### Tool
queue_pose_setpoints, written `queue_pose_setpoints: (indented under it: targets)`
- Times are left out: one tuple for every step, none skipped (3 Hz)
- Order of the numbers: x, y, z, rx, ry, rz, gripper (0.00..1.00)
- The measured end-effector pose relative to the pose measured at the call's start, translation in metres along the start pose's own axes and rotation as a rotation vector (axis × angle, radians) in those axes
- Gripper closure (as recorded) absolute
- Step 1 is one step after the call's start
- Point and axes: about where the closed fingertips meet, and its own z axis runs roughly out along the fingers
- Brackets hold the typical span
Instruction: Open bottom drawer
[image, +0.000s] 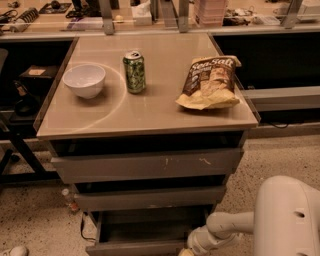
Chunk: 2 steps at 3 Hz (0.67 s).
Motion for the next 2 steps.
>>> queue_pose_setpoints:
  targets:
    - [0.018,0.008,0.001,-0.018,0.032,0.024,0.0]
    - [0.04,0.019,-0.009,-0.018,0.048,0.062,0.0]
